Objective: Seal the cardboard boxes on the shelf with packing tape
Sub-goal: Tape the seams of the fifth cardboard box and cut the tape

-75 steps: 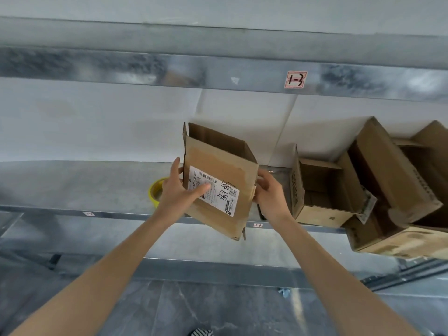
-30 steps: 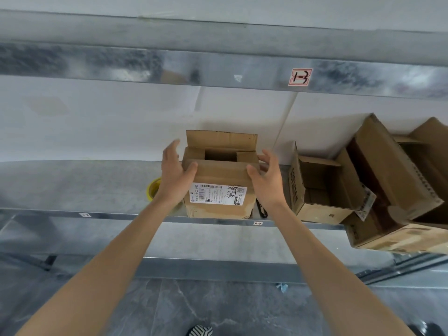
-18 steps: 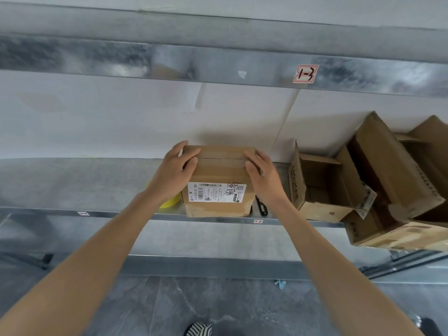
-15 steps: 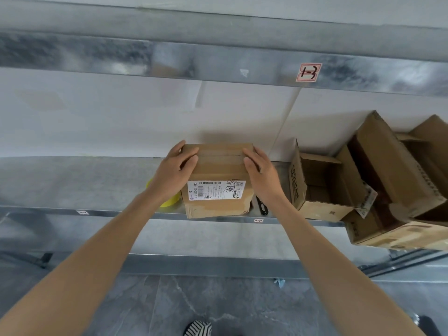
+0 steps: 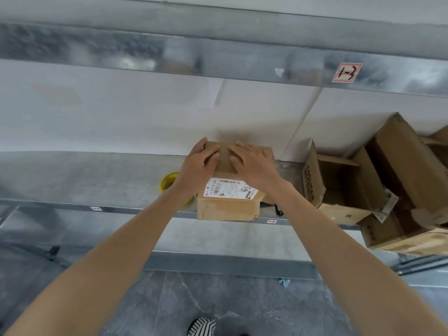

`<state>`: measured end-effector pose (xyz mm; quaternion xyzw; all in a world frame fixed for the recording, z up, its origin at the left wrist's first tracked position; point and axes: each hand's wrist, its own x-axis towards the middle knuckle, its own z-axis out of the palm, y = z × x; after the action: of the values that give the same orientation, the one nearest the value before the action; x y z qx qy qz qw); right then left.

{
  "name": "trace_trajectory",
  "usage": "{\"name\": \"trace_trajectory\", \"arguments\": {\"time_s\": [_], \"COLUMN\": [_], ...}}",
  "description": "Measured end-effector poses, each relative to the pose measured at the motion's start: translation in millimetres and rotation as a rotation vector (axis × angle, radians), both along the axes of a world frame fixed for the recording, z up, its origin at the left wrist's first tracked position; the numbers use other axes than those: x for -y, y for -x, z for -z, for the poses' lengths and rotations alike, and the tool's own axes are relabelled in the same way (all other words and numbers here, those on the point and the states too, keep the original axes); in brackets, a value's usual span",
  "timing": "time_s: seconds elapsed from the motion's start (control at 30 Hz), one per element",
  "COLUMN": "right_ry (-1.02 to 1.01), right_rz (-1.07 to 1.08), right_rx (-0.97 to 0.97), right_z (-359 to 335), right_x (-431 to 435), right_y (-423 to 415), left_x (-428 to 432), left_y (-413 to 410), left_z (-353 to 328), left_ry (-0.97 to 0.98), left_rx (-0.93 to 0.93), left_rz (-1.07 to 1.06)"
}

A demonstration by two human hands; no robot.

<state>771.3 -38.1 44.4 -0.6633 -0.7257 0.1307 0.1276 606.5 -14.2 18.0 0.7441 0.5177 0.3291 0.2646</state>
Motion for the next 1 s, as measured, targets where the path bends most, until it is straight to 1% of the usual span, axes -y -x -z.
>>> {"name": "trace_trajectory", "arguments": {"time_s": [0.1, 0.2, 0.43, 0.6, 0.67, 0.73, 0.77, 0.8, 0.83, 0.9, 0.97, 1.0], "right_ry": [-0.015, -0.056, -0.019, -0.025, -0.023, -0.027, -0.029, -0.029, -0.028, -0.022, -0.023, -0.026], "right_rz": [0.008, 0.025, -0.008, 0.004, 0.009, 0.010, 0.010, 0.010, 0.010, 0.009, 0.008, 0.007], "right_rx": [-0.006, 0.035, 0.131, 0.126, 0.108, 0.092, 0.086, 0.080, 0.074, 0.065, 0.068, 0.069], "right_z": [19.6, 31.6, 44.7, 44.6, 43.6, 43.1, 43.1, 43.4, 43.8, 44.6, 45.3, 45.8], "right_x": [8.7, 10.8, 2.5, 2.5, 4.3, 5.2, 5.4, 5.6, 5.1, 4.2, 3.1, 3.0], "right_y": [-2.8, 1.2, 19.6, 21.2, 21.5, 21.2, 20.9, 20.7, 20.4, 20.1, 19.6, 19.3], "left_x": [5.0, 2.4, -4.8, -8.4, -6.8, -6.6, -6.8, -6.4, -4.9, 2.8, 5.5, 5.3], "left_y": [2.3, 7.3, 28.3, 31.0, 36.3, 48.7, 57.4, 67.2, 76.7, 91.6, 100.0, 102.2], "left_z": [8.9, 15.1, 36.6, 41.2, 43.5, 50.7, 55.3, 60.7, 66.1, 73.3, 78.5, 80.8], "left_ry": [0.003, -0.006, 0.079, 0.074, 0.047, 0.071, 0.118, 0.176, 0.226, 0.274, 0.161, 0.087], "left_rx": [0.017, 0.036, -0.035, -0.072, -0.011, 0.073, 0.071, 0.026, -0.064, -0.335, -0.580, -0.664], "left_rz": [0.025, 0.026, 0.024, 0.056, 0.067, -0.029, -0.098, -0.143, -0.140, -0.040, 0.089, 0.133]}}
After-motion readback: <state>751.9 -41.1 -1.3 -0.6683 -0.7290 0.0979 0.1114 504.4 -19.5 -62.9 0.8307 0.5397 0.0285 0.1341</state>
